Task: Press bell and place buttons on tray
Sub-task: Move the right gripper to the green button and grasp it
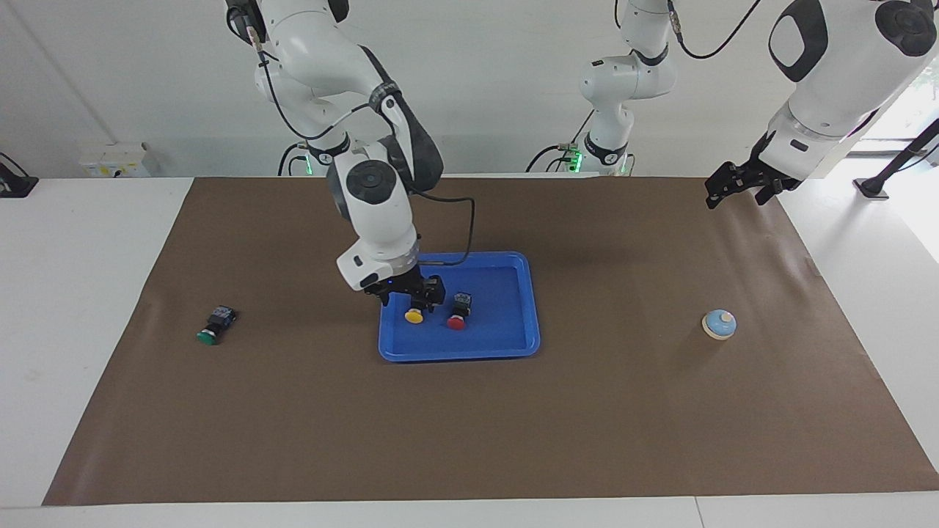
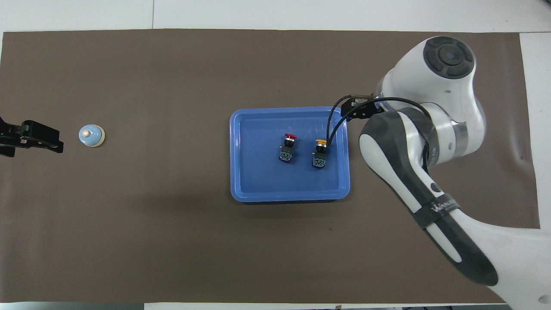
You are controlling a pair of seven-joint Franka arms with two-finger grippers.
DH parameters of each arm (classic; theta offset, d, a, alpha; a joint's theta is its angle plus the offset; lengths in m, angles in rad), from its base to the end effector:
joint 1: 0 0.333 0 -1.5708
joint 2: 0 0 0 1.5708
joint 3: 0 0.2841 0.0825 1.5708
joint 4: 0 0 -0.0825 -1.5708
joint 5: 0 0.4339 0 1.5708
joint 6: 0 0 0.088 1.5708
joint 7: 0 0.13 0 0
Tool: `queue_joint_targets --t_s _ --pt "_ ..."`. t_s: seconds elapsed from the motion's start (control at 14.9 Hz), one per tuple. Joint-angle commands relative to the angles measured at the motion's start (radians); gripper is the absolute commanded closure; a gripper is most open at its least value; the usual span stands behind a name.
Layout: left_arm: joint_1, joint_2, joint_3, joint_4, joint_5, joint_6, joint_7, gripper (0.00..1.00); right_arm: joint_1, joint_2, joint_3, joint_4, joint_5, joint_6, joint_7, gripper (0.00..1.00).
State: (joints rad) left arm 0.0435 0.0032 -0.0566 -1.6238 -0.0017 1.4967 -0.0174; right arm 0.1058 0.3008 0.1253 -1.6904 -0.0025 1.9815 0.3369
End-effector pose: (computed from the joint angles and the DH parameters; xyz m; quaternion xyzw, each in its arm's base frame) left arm 0.5916 -0.0079 0.5345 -0.9979 -0.0021 0.0651 0.0001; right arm 0.6624 0.1512 0.3488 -0.9983 0.0551 0.0084 0.0157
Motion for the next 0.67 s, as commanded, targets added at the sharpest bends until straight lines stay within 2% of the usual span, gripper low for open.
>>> queue_joint_targets --t_s 0.0,0.27,0.6 --pt "-0.002 -0.025 0.004 -0.028 0.002 0.013 -0.004 0.0 -0.13 -0.014 0.014 -0.02 -0.01 -0.018 -0.213 0.0" --pt "-0.002 -0.025 0.004 -0.028 0.002 0.013 -0.004 0.0 -0.267 -0.032 0.013 -0.087 -0.014 0.026 -0.378 0.0" --pt "-0.002 -0.025 0.004 -0.028 0.002 0.013 -0.004 0.0 -0.402 -0.08 0.013 -0.264 -0.022 0.201 -0.49 0.0"
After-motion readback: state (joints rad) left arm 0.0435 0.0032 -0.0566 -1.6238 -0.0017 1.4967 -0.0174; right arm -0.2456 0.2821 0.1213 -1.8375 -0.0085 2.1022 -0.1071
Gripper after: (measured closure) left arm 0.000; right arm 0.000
